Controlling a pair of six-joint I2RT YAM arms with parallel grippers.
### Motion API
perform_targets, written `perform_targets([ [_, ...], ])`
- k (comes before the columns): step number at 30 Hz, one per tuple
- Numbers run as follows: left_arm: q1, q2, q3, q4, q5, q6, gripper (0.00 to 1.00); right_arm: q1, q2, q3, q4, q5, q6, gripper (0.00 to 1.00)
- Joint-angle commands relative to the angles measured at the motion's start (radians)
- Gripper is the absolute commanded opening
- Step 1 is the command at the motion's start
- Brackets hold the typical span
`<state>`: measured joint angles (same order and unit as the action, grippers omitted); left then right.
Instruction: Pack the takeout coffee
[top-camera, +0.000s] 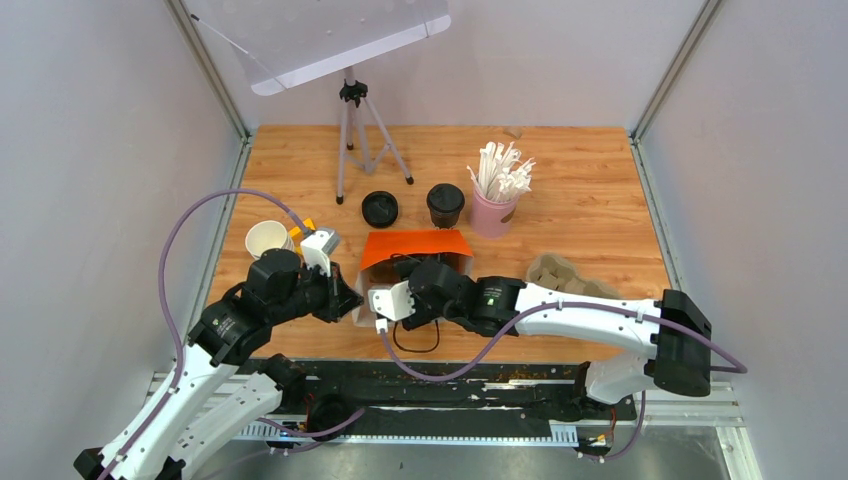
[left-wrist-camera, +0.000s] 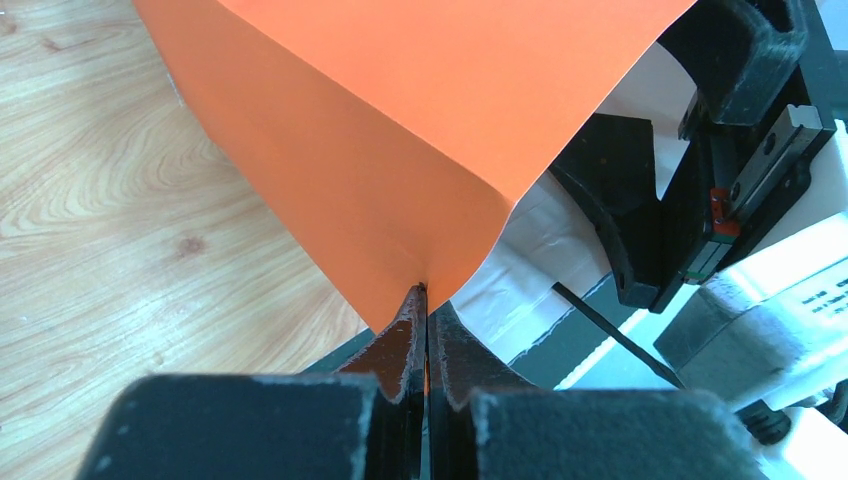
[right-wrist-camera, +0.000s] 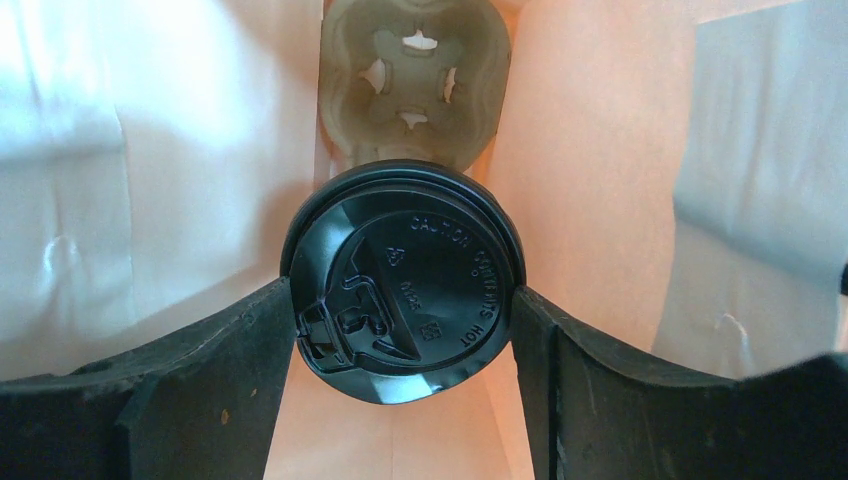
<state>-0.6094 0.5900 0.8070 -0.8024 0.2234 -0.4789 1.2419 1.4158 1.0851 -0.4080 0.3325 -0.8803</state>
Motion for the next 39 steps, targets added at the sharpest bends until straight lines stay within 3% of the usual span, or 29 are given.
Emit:
perform_targets([
  [1, -0.004, 0.004, 0.035, 0.023, 0.021, 0.026, 0.0, -0.006, -0.029, 0.008, -0.018, 0.031, -0.065, 0.72],
  [19, -0.005, -0.024, 0.006, 0.065, 0.043, -0.002, 0.0, -0.053, -0.003, -0.027, 0.026, -0.048, -0.087, 0.72],
  [33, -0.004, -0.039, -0.034, 0.095, 0.076, 0.03, 0.0, -0.057, -0.01, 0.013, -0.048, -0.039, -0.074, 0.71],
  [39, -0.005, -0.047, -0.042, 0.137, 0.107, 0.006, 0.0, -0.058, -0.04, -0.045, -0.043, -0.025, -0.103, 0.72],
])
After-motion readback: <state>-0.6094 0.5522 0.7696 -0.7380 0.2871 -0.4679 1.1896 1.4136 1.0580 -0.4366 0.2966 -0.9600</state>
